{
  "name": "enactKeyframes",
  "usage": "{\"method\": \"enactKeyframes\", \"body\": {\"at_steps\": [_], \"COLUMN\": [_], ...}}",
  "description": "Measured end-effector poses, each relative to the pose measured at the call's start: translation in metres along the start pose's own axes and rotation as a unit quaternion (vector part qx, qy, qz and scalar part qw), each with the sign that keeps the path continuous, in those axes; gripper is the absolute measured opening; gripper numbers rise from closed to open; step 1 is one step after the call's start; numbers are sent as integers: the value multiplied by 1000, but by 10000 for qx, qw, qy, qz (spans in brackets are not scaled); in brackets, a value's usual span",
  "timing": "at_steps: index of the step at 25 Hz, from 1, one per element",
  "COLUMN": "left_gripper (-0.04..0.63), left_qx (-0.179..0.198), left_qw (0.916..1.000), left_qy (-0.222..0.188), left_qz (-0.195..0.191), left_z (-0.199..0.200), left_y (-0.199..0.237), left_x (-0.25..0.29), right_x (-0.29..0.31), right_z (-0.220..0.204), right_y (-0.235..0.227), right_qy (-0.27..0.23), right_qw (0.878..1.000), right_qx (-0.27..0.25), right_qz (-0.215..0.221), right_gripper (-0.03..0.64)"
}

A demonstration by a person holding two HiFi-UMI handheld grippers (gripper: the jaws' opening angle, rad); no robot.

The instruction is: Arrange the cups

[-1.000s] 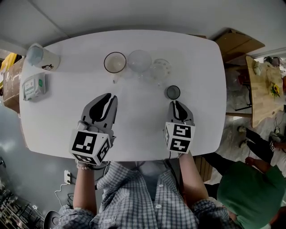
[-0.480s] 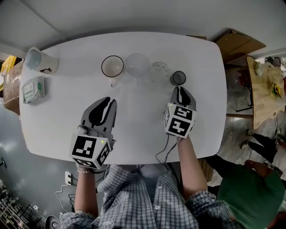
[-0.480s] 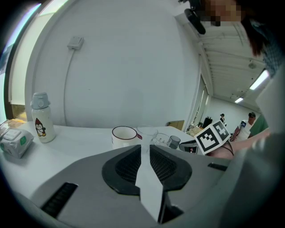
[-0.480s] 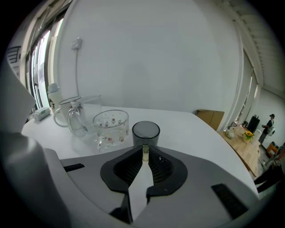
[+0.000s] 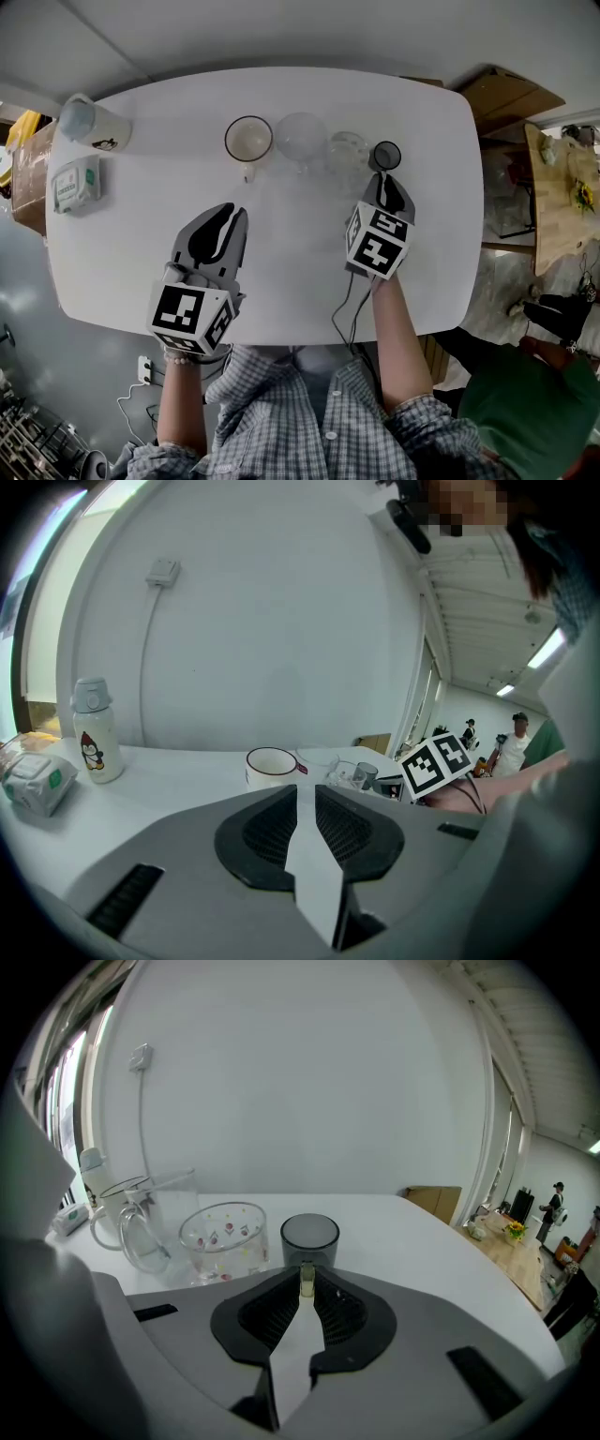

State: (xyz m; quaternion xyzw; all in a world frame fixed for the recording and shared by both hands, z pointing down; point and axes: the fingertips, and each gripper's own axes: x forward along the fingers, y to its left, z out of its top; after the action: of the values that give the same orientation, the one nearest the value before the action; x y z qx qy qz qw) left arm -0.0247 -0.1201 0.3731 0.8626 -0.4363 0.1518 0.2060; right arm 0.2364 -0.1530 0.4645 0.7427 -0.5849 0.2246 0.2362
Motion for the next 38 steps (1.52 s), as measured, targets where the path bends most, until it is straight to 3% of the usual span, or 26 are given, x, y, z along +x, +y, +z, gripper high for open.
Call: {"method": "enactKeyframes", "body": {"at_steps": [3, 6, 14, 21, 25, 38], "left_gripper": [67, 67, 50, 14, 12, 11], "left_qx": [-36, -32, 99, 414, 315, 375], "left_qw": [10000, 10000, 9997, 9961, 9963, 9951], "left_qy": [-12, -16, -70, -328, -433, -681], "left_qz": [12, -15, -204, -713, -679, -614], "left_z": [0, -1, 3, 24, 33, 58], "left_y": [2, 3, -3, -23, -25, -33], "left_x": [-2, -4, -13, -33, -45, -87], "right_x": [0, -4, -42, -93, -121, -193], "right_z": [-4, -2, 5, 28, 40, 83], "right_y": [3, 4, -1, 29, 45, 46], "right_qy": [69, -10, -227, -635, -814, -1443], "right_qw": [9997, 9995, 9994, 9921, 9859, 9688], "right_qx": [81, 119, 118, -666, -718, -663], "right_qz": [197, 281, 247, 858, 1271, 1901], "right_gripper": [59, 106, 106, 47, 37, 32]}}
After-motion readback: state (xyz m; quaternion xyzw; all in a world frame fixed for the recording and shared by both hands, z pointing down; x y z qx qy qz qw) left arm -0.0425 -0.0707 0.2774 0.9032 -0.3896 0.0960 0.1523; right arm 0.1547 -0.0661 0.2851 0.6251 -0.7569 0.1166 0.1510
